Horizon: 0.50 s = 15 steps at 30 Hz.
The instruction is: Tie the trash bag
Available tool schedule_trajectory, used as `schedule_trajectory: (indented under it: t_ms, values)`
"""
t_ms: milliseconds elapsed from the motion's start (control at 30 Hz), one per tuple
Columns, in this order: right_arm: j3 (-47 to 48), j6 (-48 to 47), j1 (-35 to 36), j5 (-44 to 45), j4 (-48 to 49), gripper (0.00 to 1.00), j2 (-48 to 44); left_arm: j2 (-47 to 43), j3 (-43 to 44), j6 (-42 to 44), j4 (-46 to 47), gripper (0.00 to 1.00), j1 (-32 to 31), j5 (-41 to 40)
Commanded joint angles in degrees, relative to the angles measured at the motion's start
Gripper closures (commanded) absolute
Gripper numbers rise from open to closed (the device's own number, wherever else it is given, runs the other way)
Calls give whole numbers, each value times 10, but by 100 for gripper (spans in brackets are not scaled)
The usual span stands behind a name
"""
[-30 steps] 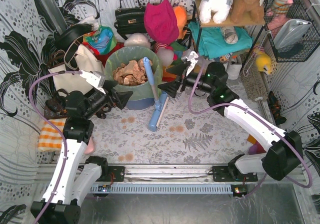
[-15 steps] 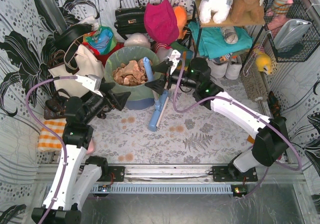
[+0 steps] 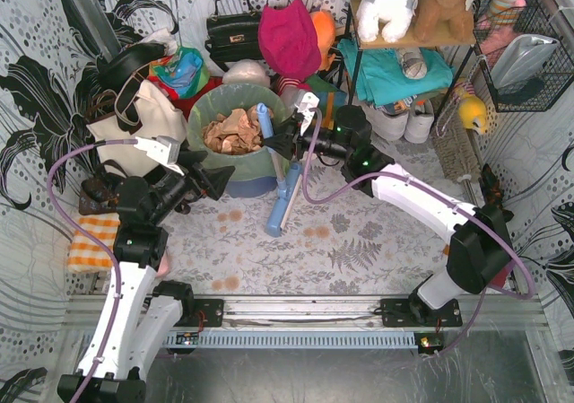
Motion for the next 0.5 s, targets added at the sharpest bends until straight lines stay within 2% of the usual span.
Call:
schedule_trajectory:
  t_ms: [0,133,267,333,467]
  values:
    - [-9,-26,4,4,25,76,-27,-7,-3,-8,33,2,-2,-1]
    - [-11,-25,4,5,24,92,-36,-8,-4,-8,33,2,-2,4]
    - [-17,-17,4,31,18,100,-60,-12,-6,-7,34,2,-3,3]
    - [-20,-2,4,84,2,100,-82,-15,-8,-8,35,2,-3,-1]
    - [15,31,4,243,-110,100,-111,-14,-8,-7,32,2,-2,-12]
